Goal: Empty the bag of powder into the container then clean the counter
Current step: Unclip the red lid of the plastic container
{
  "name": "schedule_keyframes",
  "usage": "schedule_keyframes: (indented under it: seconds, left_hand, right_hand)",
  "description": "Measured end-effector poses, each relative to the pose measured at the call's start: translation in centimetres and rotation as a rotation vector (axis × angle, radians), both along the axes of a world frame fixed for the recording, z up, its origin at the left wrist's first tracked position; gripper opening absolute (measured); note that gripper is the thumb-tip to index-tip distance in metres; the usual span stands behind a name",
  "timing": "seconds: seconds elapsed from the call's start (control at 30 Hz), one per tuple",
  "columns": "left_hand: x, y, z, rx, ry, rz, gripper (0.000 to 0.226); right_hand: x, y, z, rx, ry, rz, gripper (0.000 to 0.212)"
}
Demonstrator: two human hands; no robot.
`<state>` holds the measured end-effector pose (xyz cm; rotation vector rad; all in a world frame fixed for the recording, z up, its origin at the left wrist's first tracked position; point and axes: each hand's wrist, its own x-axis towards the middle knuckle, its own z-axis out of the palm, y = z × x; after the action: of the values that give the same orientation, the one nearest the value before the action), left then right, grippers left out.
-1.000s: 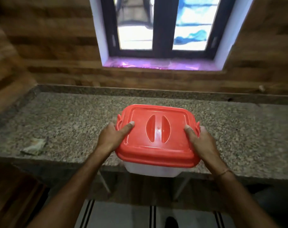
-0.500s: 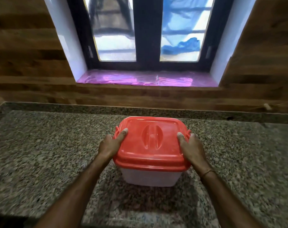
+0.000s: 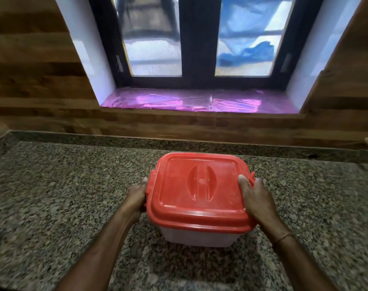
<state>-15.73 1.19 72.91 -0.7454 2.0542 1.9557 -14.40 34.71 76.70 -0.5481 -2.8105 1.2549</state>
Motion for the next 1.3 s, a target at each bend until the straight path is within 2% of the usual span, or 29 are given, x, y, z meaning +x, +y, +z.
schedule_keyframes:
  seconds: [0.1, 0.2, 0.33, 0.4, 0.5, 0.6, 0.7, 0.77, 0.83, 1.0, 1.17, 1.3]
  left_hand:
    - [-0.4, 0.7, 2.4, -0.115, 0.15, 0.006, 0.061]
    - [0.3, 2.0, 3.8, -0.081, 0.207, -0.124, 0.066]
    - [0.7, 2.8, 3.9, -0.002, 0.236, -0.091, 0.049]
    - [0.3, 2.6, 3.7, 0.005, 0.238, -0.077, 0.048]
    - [-0.2, 2.6, 3.1, 0.016, 0.25, -0.092, 0.046]
    - [-0.6, 2.3, 2.6, 0.022, 0.252, -0.11, 0.052]
    - [-0.7, 1.9, 2.2, -0.019, 0.259, -0.115, 0.09]
    - [-0.5, 1.8, 2.1, -0.061, 0.276, -0.105, 0.101]
    - [-0.1, 1.9, 2.7, -0.078, 0.282, -0.111, 0.1]
    - [0.5, 2.3, 4.2, -0.059, 0.283, -0.119, 0.086]
    - [0.5, 1.2, 4.7, -0.103, 0.298, -0.103, 0.113]
    - [0.9, 1.1, 5.7, -0.131, 0.338, -0.095, 0.096]
  right_hand:
    - [0.0, -0.3, 0.4, -0.148, -0.019, -0.03, 0.064]
    - [0.0, -0.7, 0.0, -0.318, -0.022, -0.102, 0.075]
    - [-0.6, -0.9, -0.4, -0.351, -0.029, -0.235, 0.069]
    - [-0.9, -0.2, -1.0, -0.373, -0.04, -0.314, 0.066]
    - [-0.2, 1.2, -2.5, -0.526, -0.096, -0.377, 0.057]
    - [1.0, 0.5, -1.3, -0.408, 0.001, -0.335, 0.046]
    - [1.8, -0.9, 0.0, -0.375, 0.099, -0.206, 0.049]
    - [2.2, -1.7, 0.0, -0.393, 0.085, -0.113, 0.058]
    - [2.4, -2.0, -0.1, -0.447, 0.086, -0.099, 0.067]
    - [2.7, -2.3, 0.3, -0.499, 0.091, -0.088, 0.074]
    - [2.9, -3.1, 0.5, -0.517, 0.101, -0.076, 0.076]
    - [2.8, -3.5, 0.9, -0.513, 0.144, -0.067, 0.07]
